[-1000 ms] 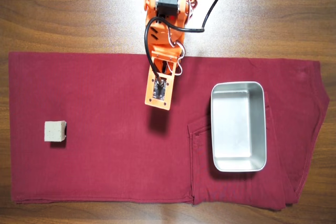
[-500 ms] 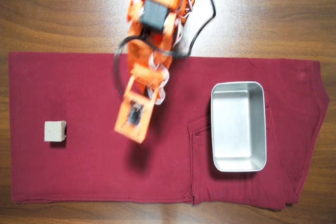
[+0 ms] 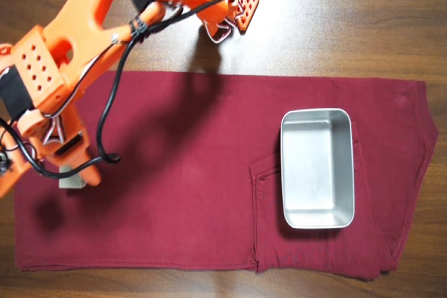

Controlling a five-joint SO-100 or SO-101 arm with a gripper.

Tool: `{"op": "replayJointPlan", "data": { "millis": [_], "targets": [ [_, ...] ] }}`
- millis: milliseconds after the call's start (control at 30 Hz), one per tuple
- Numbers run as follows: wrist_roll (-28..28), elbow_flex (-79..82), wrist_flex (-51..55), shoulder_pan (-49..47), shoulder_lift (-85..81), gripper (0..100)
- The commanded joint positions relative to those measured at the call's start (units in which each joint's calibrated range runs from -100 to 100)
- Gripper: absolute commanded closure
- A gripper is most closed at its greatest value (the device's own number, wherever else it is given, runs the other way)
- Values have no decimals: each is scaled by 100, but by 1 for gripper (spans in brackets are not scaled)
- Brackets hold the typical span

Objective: Grab the cube

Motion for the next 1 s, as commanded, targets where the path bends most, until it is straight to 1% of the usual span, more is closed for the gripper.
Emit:
{"op": "replayJointPlan", "data": {
  "millis": [0, 33, 167, 300, 367, 467, 867, 900, 967],
  "targets": [
    [-176, -754, -624, 72, 408, 56],
    [-230, -763, -892, 92, 515, 55],
    [-264, -845, -1012, 44, 888, 55],
    [-332, -899, -1399, -91, 1252, 54],
    [-469, -1200, -1353, -254, 1429, 54],
    [-532, -1209, -1445, -379, 1500, 54],
    [-386, -1227, -1703, -254, 1864, 54],
    [-381, -1227, -1703, -244, 1882, 60],
    [-425, -1227, -1759, -235, 1909, 95]
  ]
}}
